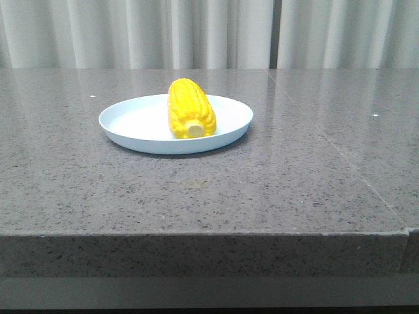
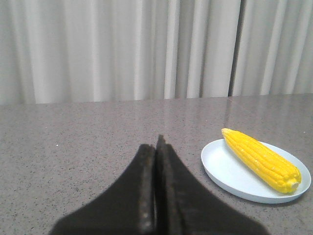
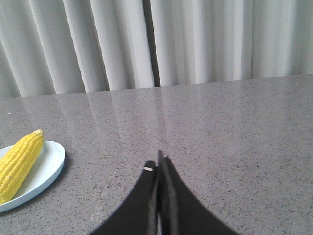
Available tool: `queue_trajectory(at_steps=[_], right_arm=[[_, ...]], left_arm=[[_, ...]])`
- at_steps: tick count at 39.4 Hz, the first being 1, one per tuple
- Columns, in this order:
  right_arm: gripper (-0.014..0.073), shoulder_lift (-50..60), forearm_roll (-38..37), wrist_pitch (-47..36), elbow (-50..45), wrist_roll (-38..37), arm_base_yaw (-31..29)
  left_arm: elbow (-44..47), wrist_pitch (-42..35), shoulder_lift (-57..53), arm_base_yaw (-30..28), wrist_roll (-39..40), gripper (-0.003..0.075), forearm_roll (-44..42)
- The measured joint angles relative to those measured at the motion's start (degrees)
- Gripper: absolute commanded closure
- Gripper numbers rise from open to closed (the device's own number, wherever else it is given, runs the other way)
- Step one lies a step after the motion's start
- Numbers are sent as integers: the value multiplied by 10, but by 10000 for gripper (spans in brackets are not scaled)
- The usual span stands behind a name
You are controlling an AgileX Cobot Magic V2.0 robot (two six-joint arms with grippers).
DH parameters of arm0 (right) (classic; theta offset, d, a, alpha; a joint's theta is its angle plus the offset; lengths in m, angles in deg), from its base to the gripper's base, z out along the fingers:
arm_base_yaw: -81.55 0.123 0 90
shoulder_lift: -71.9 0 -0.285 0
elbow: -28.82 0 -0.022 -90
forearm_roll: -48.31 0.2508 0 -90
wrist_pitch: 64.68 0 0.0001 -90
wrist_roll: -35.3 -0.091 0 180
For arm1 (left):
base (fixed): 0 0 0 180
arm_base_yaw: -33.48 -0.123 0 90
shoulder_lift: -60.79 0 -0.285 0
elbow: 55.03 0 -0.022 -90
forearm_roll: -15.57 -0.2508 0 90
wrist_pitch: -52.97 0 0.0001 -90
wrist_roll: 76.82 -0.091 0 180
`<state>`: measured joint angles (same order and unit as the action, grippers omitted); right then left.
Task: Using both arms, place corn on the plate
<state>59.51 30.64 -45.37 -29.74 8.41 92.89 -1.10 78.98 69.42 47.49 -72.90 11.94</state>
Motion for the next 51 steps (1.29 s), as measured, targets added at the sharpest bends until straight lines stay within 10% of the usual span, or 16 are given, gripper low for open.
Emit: queue_trajectory(at_steps=[32, 51], right_arm=[[665, 0, 0, -4, 0, 0, 0], [665, 0, -1, -4, -1, 0, 0]], left_arm=[[13, -8, -12, -7, -4, 741, 0], [204, -110, -12, -153, -6, 741, 0]])
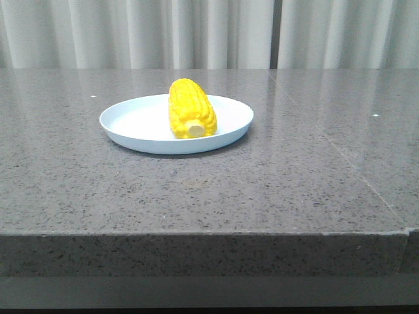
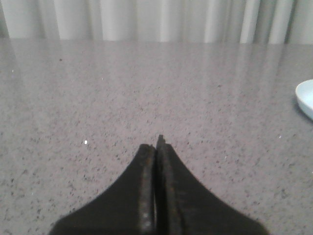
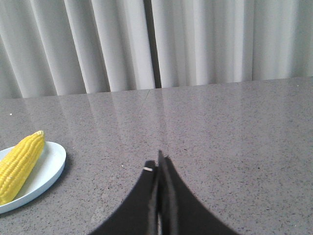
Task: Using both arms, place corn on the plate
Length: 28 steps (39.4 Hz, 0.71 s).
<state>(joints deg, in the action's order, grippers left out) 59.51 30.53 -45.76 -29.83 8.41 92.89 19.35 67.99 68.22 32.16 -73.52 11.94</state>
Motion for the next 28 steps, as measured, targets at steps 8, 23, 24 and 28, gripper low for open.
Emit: queue_trajectory(at_steps=[8, 23, 24, 28], right_arm=[[665, 0, 0, 0, 0, 0, 0], [665, 0, 0, 0, 0, 0, 0], [665, 0, 0, 0, 0, 0, 0], [665, 0, 0, 0, 0, 0, 0]], left_arm=[[34, -54, 0, -7, 0, 741, 0], [34, -78, 0, -7, 0, 741, 0], [34, -78, 0, -7, 0, 741, 0], [34, -78, 0, -7, 0, 741, 0]])
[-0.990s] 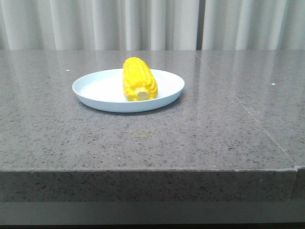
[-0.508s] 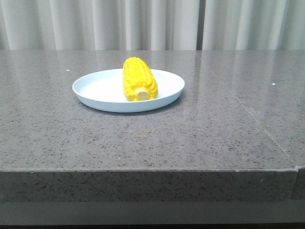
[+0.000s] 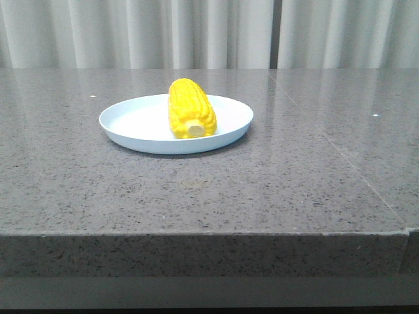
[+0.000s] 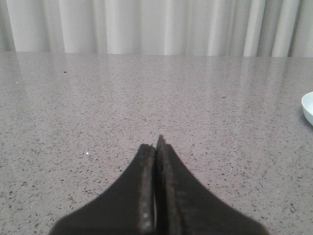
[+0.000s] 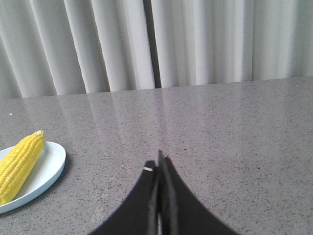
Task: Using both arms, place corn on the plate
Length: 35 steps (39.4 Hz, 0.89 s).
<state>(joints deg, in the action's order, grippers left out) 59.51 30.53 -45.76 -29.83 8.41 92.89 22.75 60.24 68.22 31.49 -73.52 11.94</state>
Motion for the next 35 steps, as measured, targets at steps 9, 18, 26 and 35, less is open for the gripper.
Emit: queue_trajectory(at_steps=[9, 18, 26, 35], right_arm=[[665, 0, 0, 0, 0, 0, 0], [665, 0, 0, 0, 0, 0, 0], [665, 0, 0, -1, -3, 1, 0], [665, 0, 95, -56, -65, 145, -30]], left_arm=[[0, 0, 0, 0, -1, 741, 0], [0, 0, 0, 0, -1, 741, 0], [0, 0, 0, 0, -1, 741, 0], [0, 0, 0, 0, -1, 741, 0]])
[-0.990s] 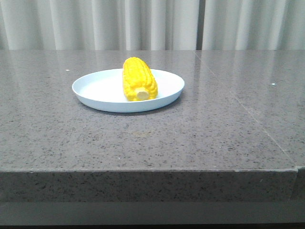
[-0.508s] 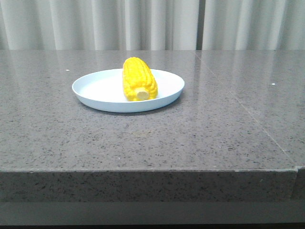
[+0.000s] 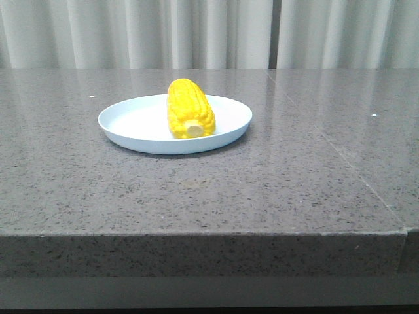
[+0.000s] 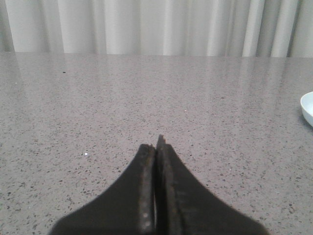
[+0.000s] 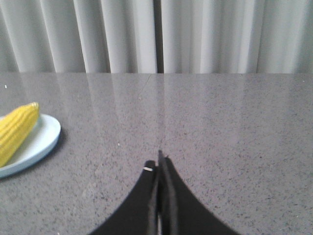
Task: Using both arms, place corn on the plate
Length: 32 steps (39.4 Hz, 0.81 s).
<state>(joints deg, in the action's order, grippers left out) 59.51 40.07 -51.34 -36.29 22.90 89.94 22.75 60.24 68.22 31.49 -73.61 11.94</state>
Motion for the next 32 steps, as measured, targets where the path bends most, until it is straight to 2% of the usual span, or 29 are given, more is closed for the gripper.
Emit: queue_trajectory(at_steps=[4, 13, 25, 32], right_arm=[[665, 0, 72, -54, -44, 69, -33], [665, 15, 124, -84, -127, 93, -80], [665, 51, 130, -9, -136, 94, -85], [665, 52, 132, 6, -136, 94, -85]], left_arm=[[0, 0, 0, 0, 0, 741, 0], [0, 0, 0, 0, 0, 741, 0], [0, 0, 0, 0, 0, 741, 0], [0, -1, 0, 0, 0, 741, 0]])
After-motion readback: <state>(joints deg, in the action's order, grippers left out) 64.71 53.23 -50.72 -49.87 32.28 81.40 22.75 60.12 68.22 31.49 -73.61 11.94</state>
